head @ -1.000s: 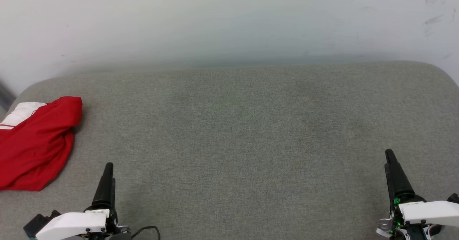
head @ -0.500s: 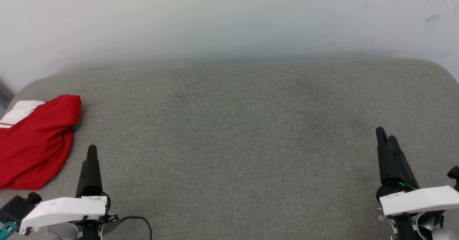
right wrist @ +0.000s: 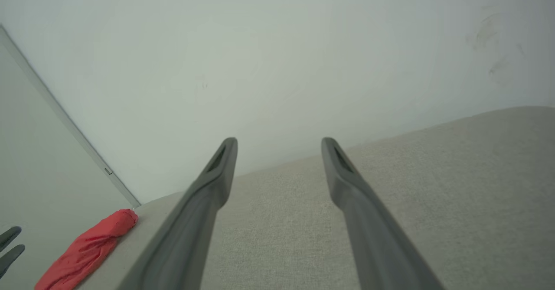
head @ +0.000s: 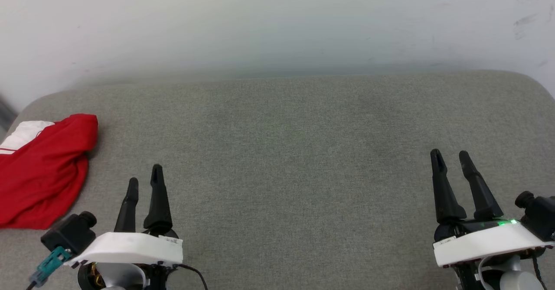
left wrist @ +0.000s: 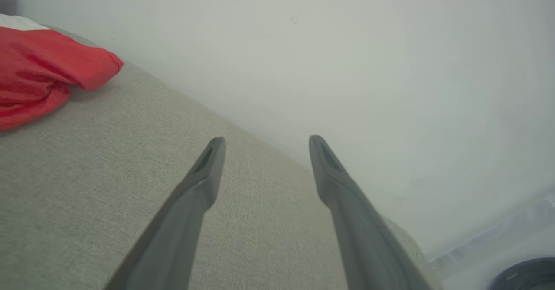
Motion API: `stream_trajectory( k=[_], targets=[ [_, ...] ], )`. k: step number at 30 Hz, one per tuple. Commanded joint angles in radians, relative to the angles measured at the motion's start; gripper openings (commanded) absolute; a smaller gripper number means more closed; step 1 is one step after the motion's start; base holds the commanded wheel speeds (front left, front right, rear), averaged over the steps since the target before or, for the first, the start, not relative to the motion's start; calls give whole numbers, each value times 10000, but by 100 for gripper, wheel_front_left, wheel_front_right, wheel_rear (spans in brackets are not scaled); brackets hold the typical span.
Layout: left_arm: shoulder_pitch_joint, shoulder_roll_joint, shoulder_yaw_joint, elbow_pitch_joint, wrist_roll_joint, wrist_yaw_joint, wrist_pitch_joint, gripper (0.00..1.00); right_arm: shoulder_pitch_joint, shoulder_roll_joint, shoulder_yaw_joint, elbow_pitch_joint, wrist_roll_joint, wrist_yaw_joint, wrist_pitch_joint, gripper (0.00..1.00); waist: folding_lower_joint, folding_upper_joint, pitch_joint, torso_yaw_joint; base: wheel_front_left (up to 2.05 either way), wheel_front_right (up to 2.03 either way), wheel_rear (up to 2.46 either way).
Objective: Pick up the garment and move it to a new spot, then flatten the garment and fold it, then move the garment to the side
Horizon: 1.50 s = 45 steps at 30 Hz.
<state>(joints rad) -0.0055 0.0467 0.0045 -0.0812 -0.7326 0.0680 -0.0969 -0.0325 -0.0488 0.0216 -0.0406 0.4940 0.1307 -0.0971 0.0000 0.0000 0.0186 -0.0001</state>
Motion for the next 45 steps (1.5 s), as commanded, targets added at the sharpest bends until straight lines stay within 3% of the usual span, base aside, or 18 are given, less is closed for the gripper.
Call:
stream_trajectory(
  k=[1, 2, 4, 15, 24, 29, 33, 36, 45],
  targets=[
    [-25, 38, -146, -202, 590, -48, -109, 100, -74, -19, 77, -235, -495, -1, -110, 100, 0, 0, -7, 1, 0, 0, 0],
    [-17, 235, -608, -328, 1401, 118, -198, 100, 30, -19, 97, -221, -1010, -1, -201, 100, 0, 0, -13, 1, 0, 0, 0],
    [-12, 432, -1019, -372, 1825, 388, -258, 100, 48, -19, 100, -235, -1311, -1, -250, 100, 0, 0, -18, 0, 0, 0, 0],
    [-253, 1503, -3002, -142, 3146, 2464, -559, 100, 288, -19, -227, -126, -2920, -1, -558, 100, 0, 0, -13, -26, 0, 0, 0],
    [-533, 2134, -4323, -15, 3927, 3508, -785, 100, 377, -19, -377, 58, -3728, 0, -786, 100, 0, 0, -2, -50, 0, 0, 0],
    [-568, 2221, -4761, -31, 3984, 3794, -905, 100, 409, -20, -319, -53, -4152, 0, -904, 100, 0, 0, 14, -58, 0, 0, 0],
    [-371, 1991, -4441, -199, 3736, 3603, -996, 100, 468, -20, -329, -31, -4010, 0, -993, 100, 0, 0, 15, -56, 0, 0, 0],
    [-163, 1685, -3949, -371, 3607, 3042, -1056, 100, 493, -20, -326, -19, -4011, 0, -1061, 100, 0, 0, 15, -50, 0, 0, 0],
    [480, 491, -2114, 37, 3920, 364, -1250, 100, 608, -15, -355, 433, -3206, 0, -1258, 100, 0, 0, -12, -48, 0, 0, 0]
  ],
)
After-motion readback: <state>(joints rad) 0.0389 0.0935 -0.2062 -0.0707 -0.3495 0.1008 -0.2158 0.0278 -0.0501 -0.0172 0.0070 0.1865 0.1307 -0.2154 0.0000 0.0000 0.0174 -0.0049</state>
